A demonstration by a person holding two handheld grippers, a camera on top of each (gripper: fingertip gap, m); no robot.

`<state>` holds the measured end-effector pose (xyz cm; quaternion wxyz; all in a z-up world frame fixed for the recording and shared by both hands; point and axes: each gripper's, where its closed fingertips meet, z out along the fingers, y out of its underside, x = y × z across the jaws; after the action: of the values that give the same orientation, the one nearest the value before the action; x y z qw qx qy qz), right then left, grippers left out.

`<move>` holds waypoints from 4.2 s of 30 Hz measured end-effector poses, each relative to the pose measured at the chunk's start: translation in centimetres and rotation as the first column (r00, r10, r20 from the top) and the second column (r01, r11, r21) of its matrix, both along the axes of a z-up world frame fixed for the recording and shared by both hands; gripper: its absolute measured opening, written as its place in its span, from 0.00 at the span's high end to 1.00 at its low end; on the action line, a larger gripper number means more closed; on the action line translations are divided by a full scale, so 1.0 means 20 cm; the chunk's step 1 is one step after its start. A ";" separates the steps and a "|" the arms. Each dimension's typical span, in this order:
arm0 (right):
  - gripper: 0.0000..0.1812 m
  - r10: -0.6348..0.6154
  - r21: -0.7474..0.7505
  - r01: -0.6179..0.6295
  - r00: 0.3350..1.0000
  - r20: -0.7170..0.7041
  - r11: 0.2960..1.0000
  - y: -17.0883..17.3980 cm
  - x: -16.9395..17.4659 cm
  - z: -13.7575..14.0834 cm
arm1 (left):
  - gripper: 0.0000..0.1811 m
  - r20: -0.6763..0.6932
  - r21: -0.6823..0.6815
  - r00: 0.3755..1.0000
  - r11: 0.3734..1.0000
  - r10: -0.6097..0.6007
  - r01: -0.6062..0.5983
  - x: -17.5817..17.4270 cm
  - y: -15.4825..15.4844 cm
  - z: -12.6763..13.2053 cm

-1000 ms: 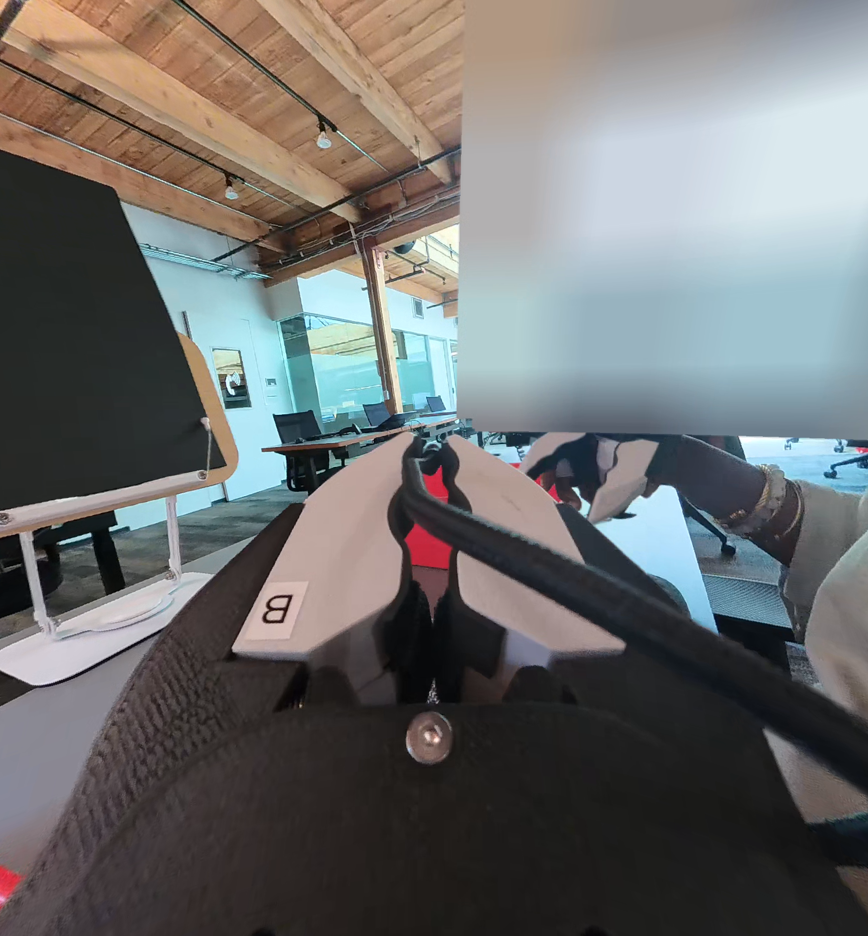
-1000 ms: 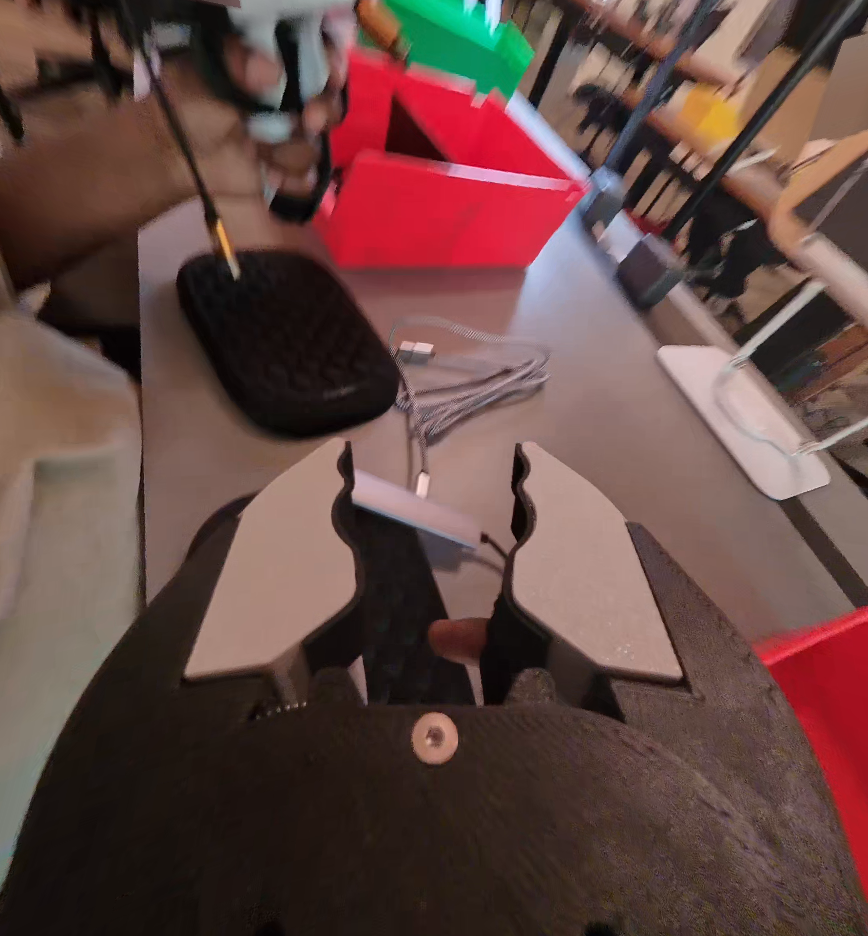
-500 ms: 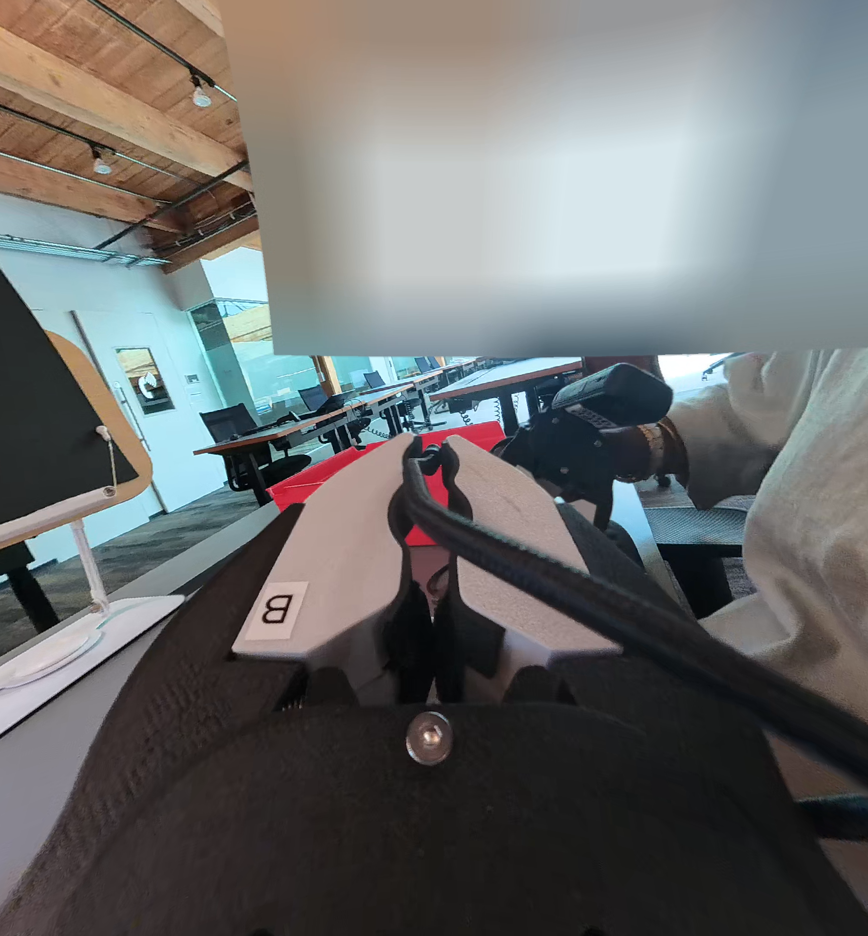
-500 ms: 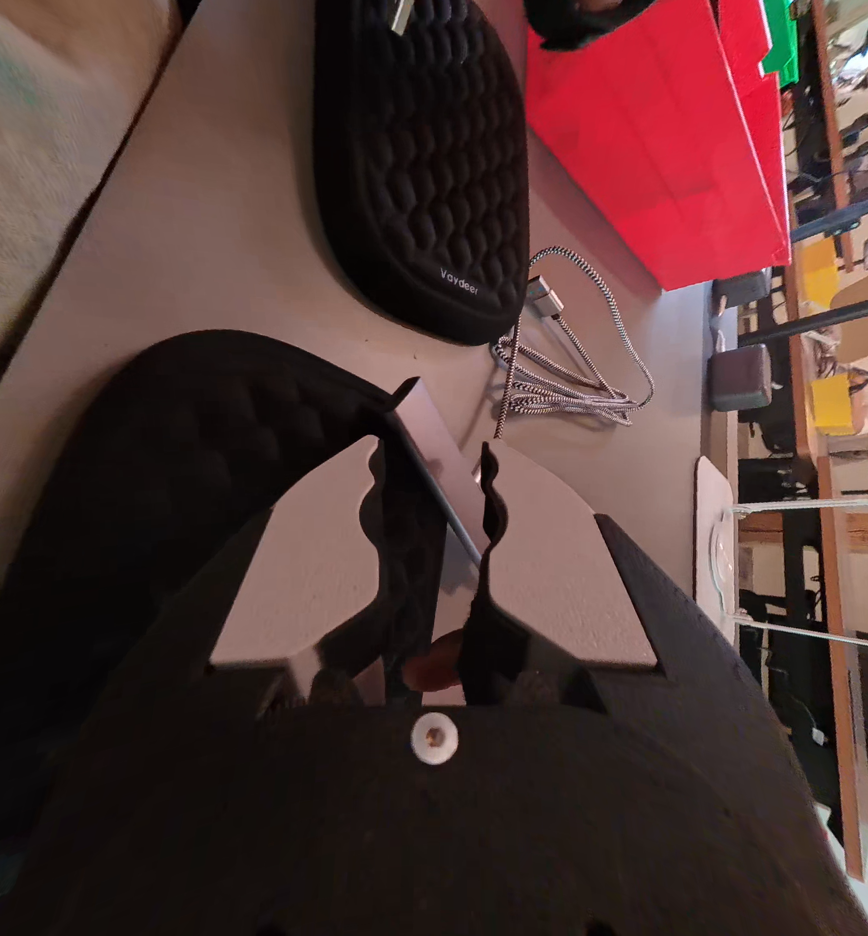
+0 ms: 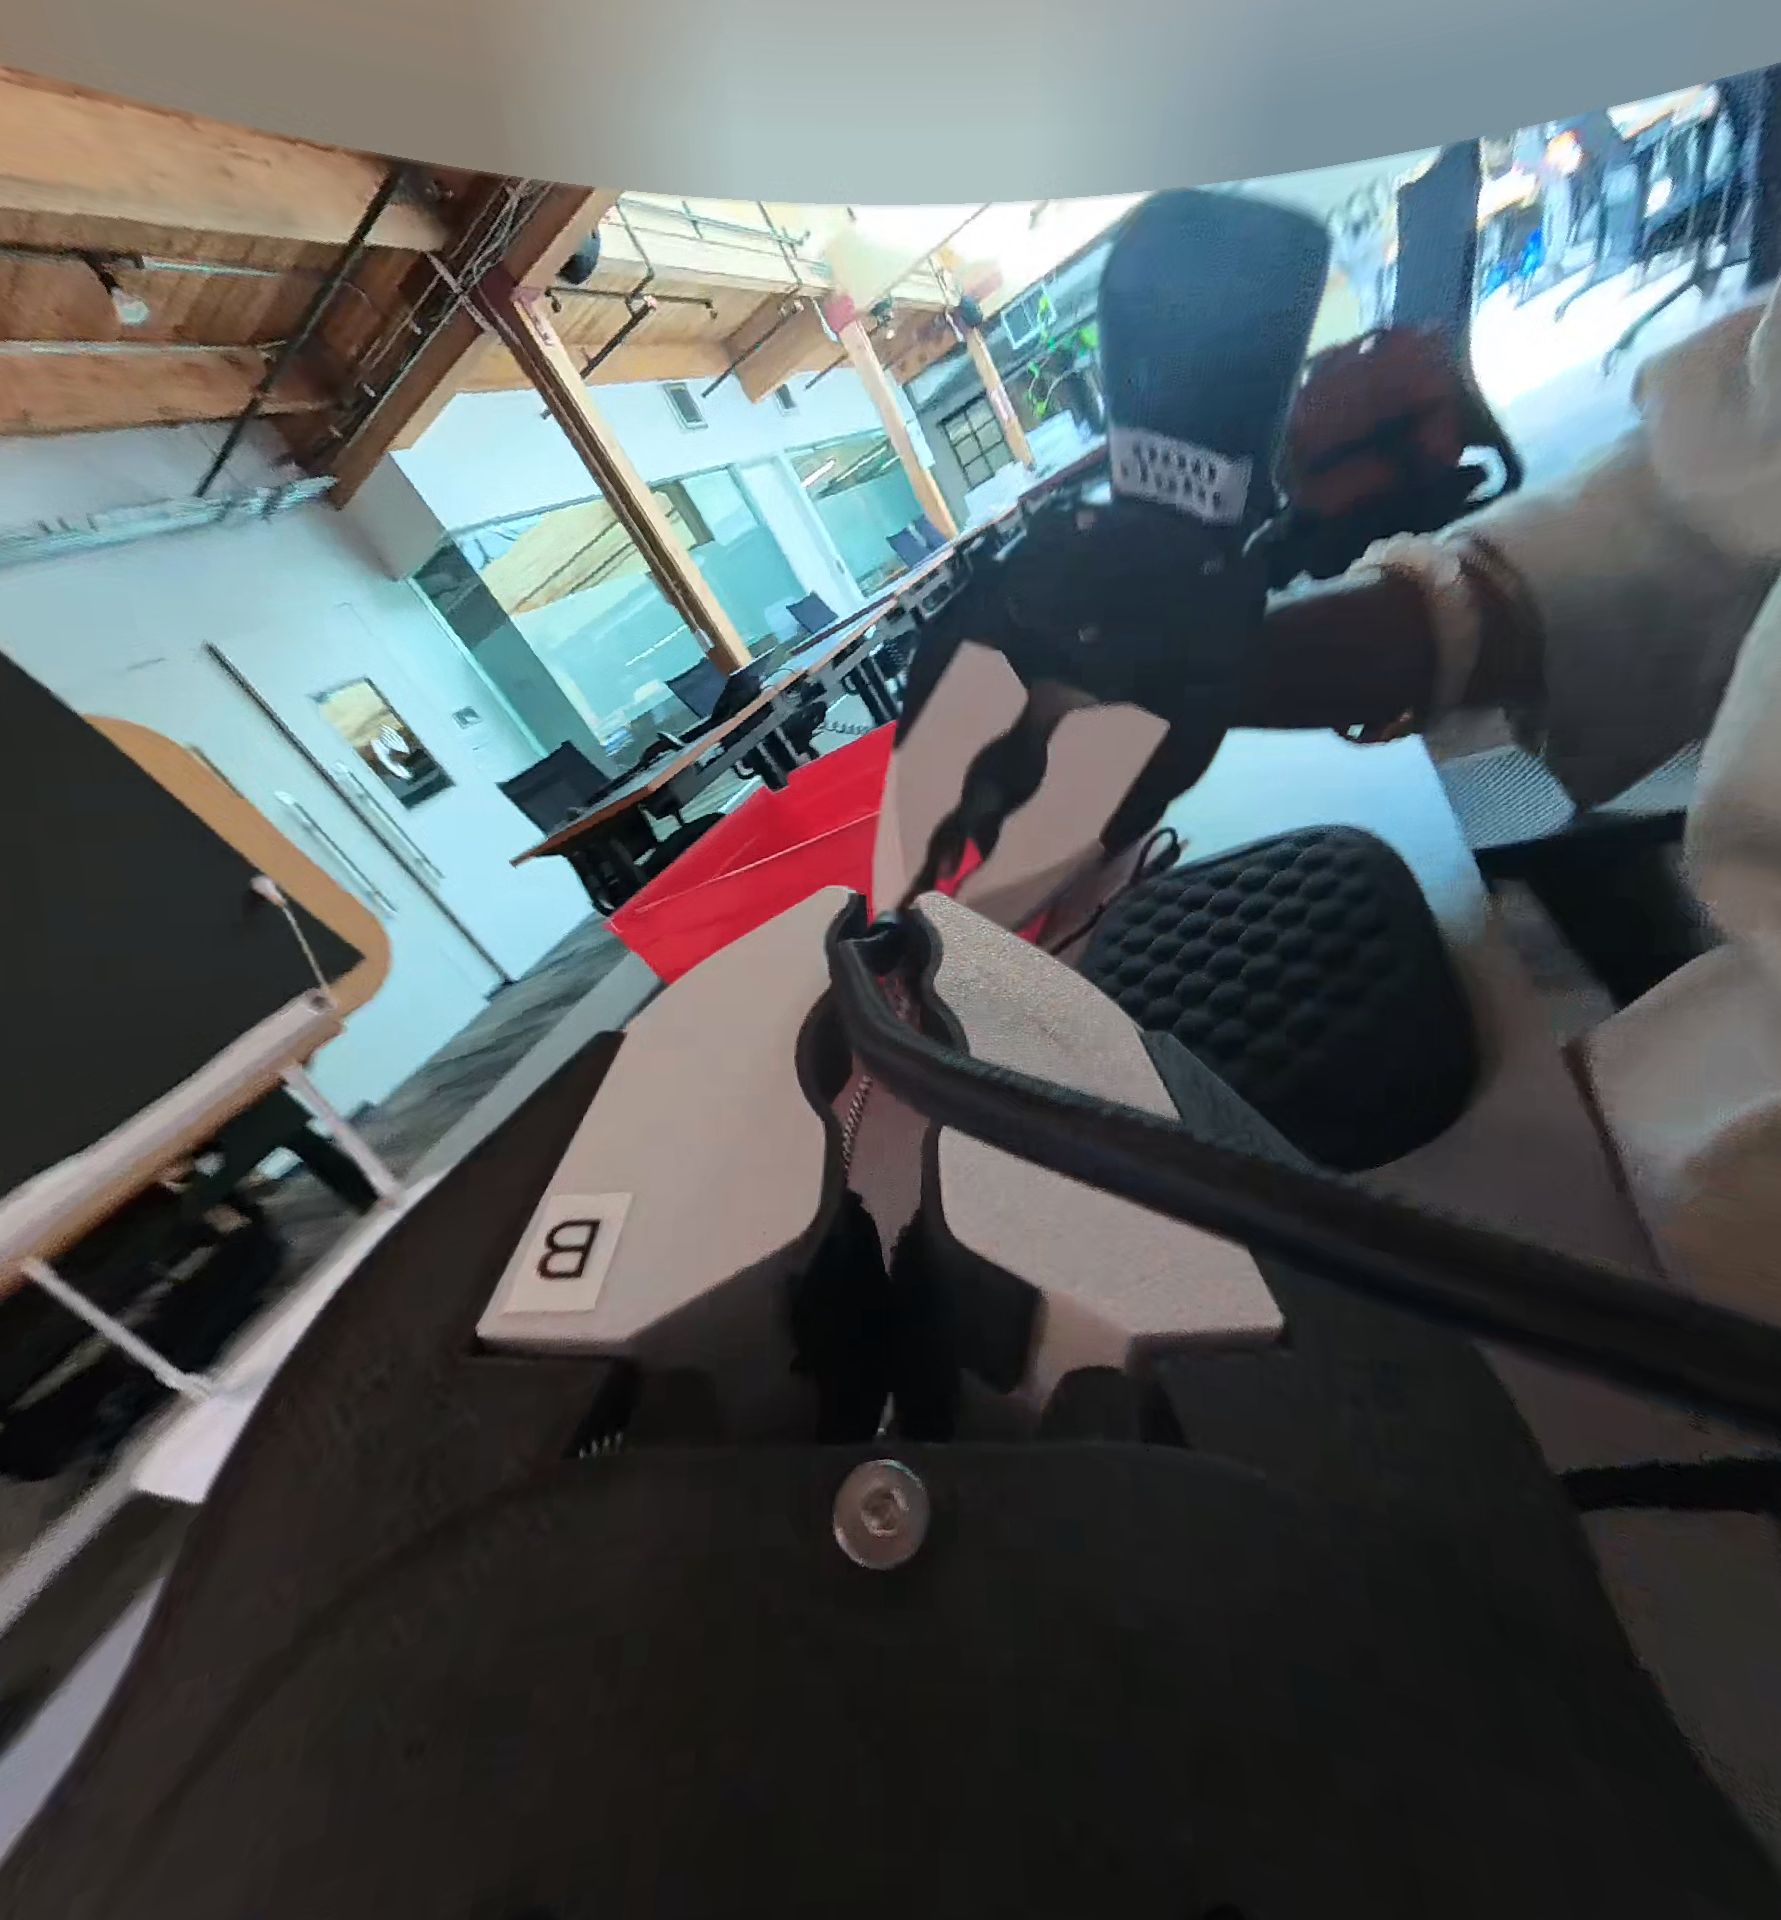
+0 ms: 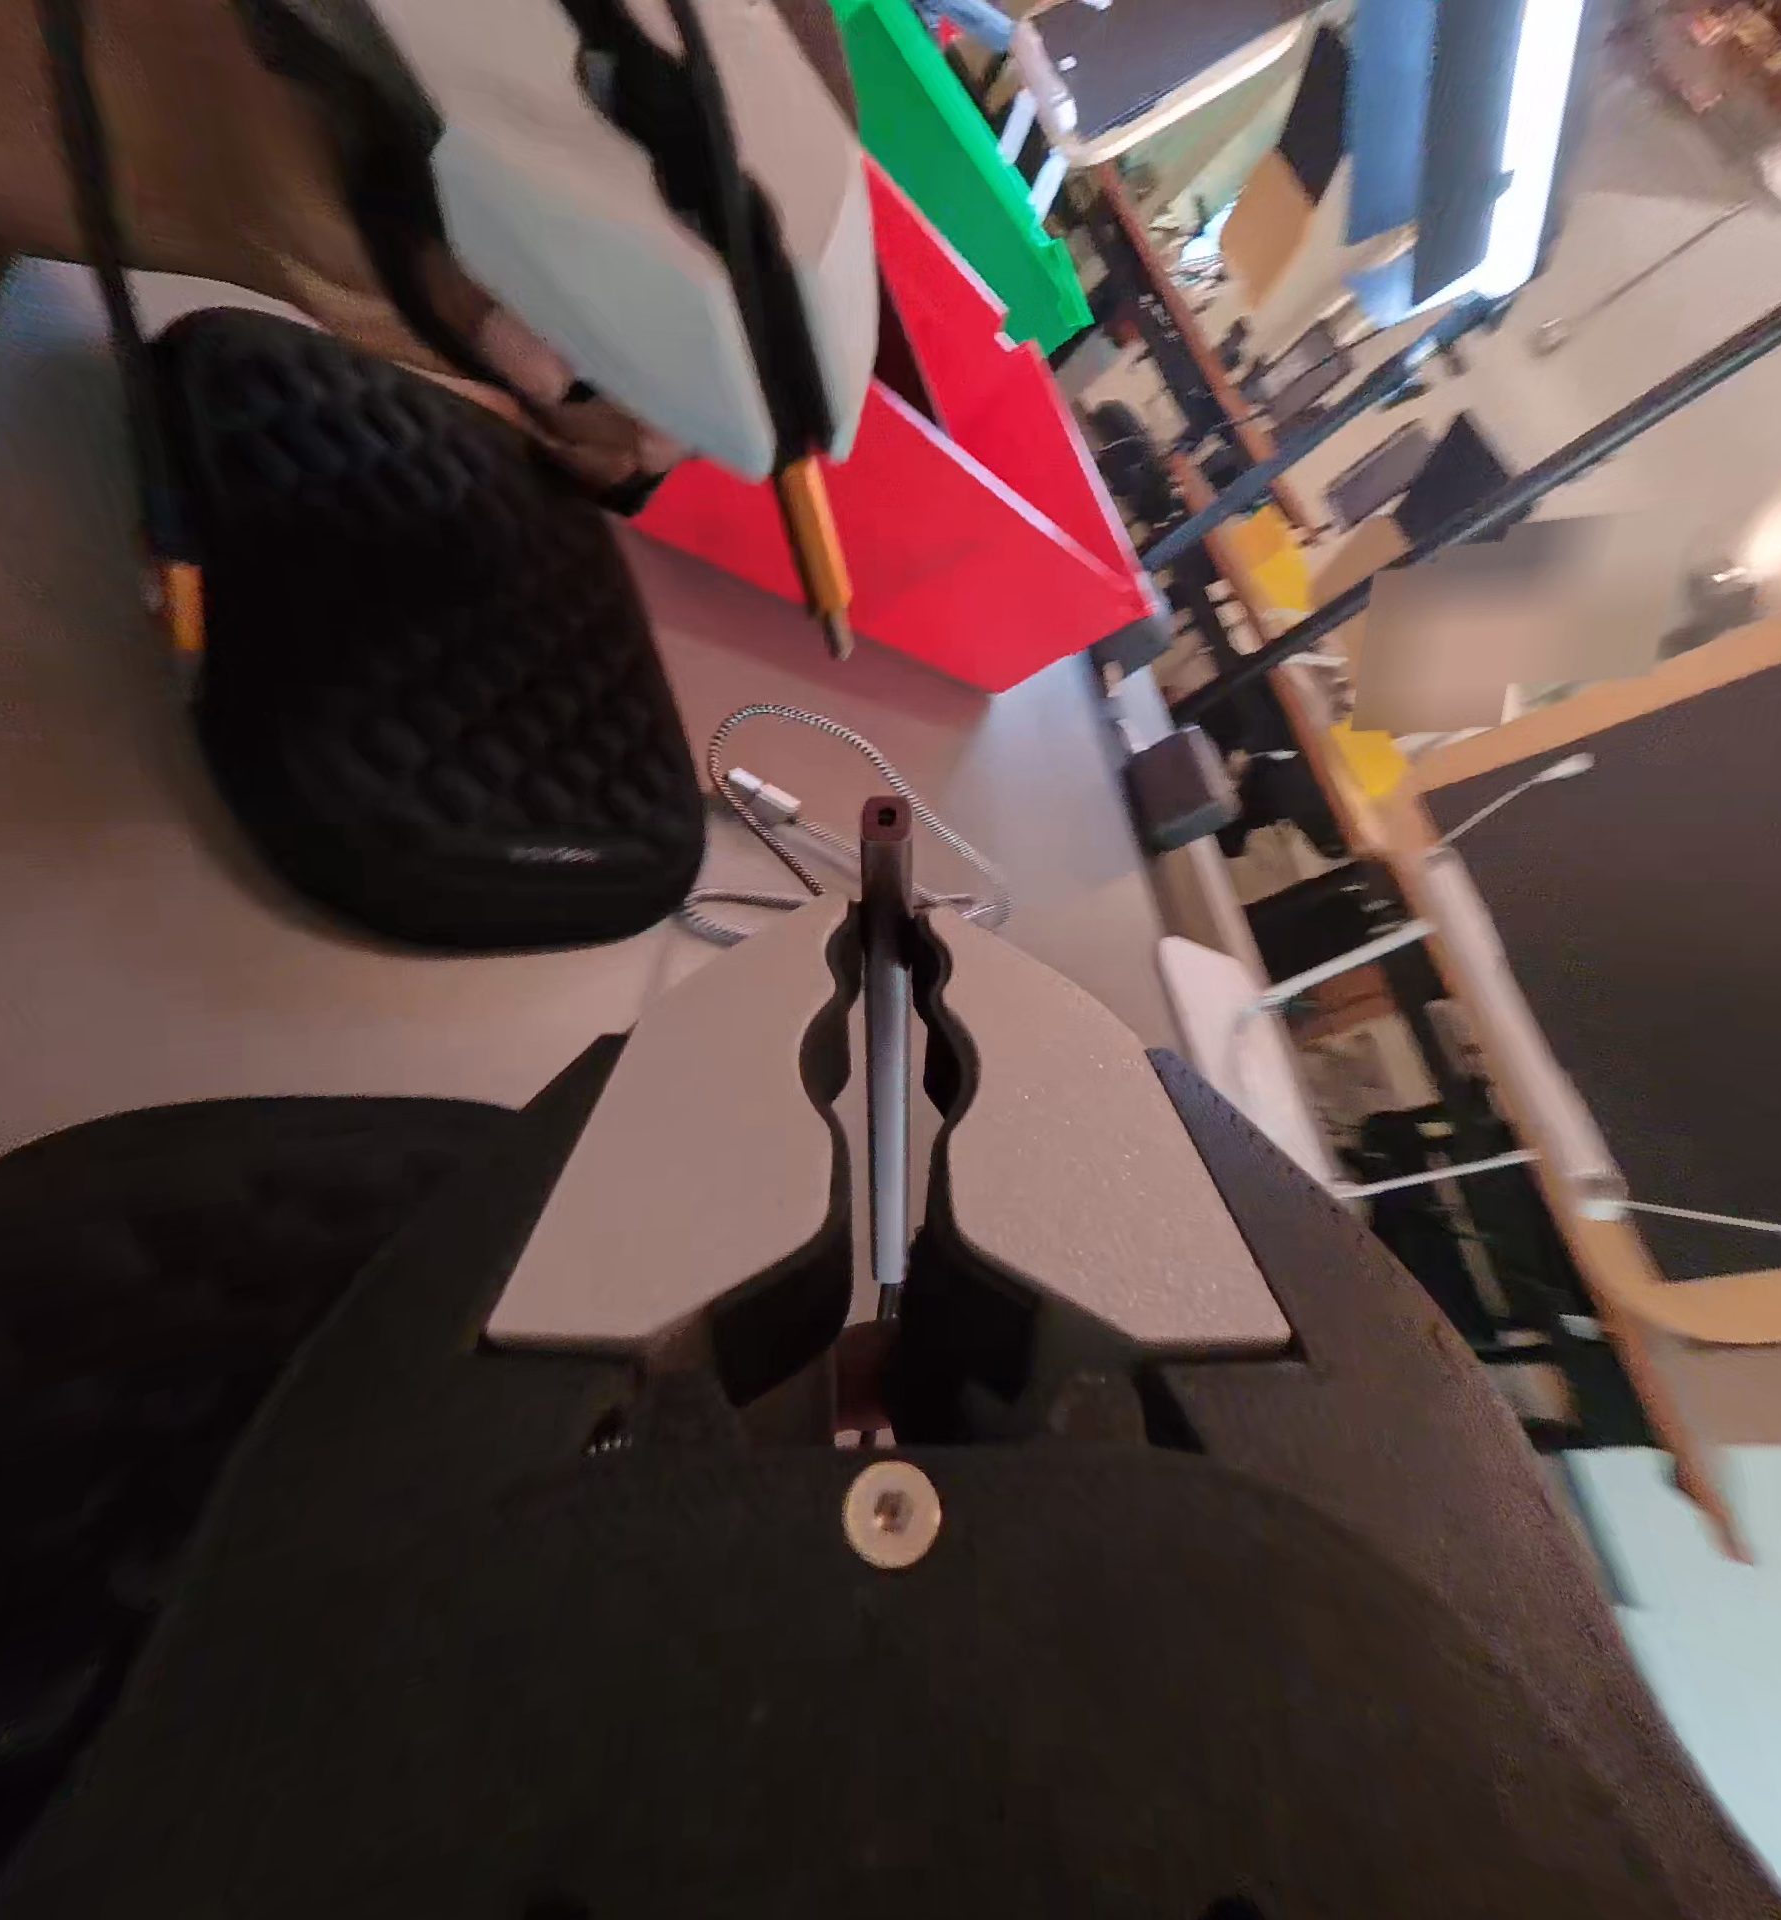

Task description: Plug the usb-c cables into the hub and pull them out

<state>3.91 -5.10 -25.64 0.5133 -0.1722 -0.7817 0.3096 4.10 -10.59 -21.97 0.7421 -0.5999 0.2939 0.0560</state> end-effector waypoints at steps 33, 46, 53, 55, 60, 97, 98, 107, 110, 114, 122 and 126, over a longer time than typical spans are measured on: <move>0.96 0.099 0.309 -0.040 0.979 -0.180 0.950 -0.19 0.11 0.12 | 0.97 -0.399 0.130 0.917 0.989 -0.016 0.074 0.21 -0.09 0.03; 0.96 0.116 0.347 -0.028 0.965 -0.235 0.937 -0.21 0.12 0.15 | 0.97 -0.324 0.080 0.943 0.991 -0.080 0.112 0.20 -0.10 0.04; 0.96 0.178 0.318 -0.098 0.956 -0.233 0.943 -0.26 0.15 0.16 | 0.97 -0.213 0.068 0.959 0.976 -0.187 0.205 0.23 -0.14 0.06; 0.96 0.173 0.324 -0.095 0.960 -0.221 0.941 -0.26 0.15 0.15 | 0.97 -0.178 0.062 0.961 0.973 -0.210 0.224 0.23 -0.13 0.06; 0.96 0.187 0.303 -0.116 0.958 -0.218 0.946 -0.29 0.14 0.14 | 0.97 -0.112 0.059 0.951 0.953 -0.288 0.296 0.24 -0.15 0.07; 0.96 0.194 0.126 -0.177 0.971 -0.142 0.976 -0.39 0.07 0.07 | 0.99 -0.203 0.085 0.925 0.935 -0.321 0.344 0.32 -0.23 0.10; 0.96 0.203 0.111 -0.187 0.968 -0.148 0.976 -0.39 0.08 0.09 | 0.99 -0.190 0.105 0.923 0.928 -0.334 0.358 0.32 -0.24 0.12; 0.97 0.194 0.088 -0.182 0.967 -0.163 0.979 -0.43 0.11 0.11 | 0.99 -0.100 0.129 0.887 0.879 -0.450 0.460 0.38 -0.25 0.14; 0.96 0.172 0.088 -0.159 0.970 -0.171 0.983 -0.42 0.10 0.12 | 1.00 -0.106 0.127 0.894 0.886 -0.435 0.446 0.37 -0.24 0.15; 0.95 0.119 0.140 -0.085 0.958 -0.260 0.986 -0.37 0.06 0.18 | 0.96 -0.189 0.167 0.937 0.931 -0.294 0.326 0.34 -0.21 0.18; 0.95 -0.070 -0.152 0.043 0.982 -0.173 0.987 -0.07 -0.02 0.27 | 0.71 -0.125 -0.027 0.963 0.970 0.238 -0.243 -0.20 -0.05 0.02; 0.95 -0.132 -0.076 0.124 0.985 -0.109 0.989 -0.03 -0.11 0.23 | 0.73 -0.161 -0.111 0.897 0.895 0.412 -0.431 -0.38 -0.02 -0.07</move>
<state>1.76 -5.61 -20.96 0.5694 -0.2216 -0.7275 0.3121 -3.42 -11.08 -23.28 0.6457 -0.6961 0.2088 0.2345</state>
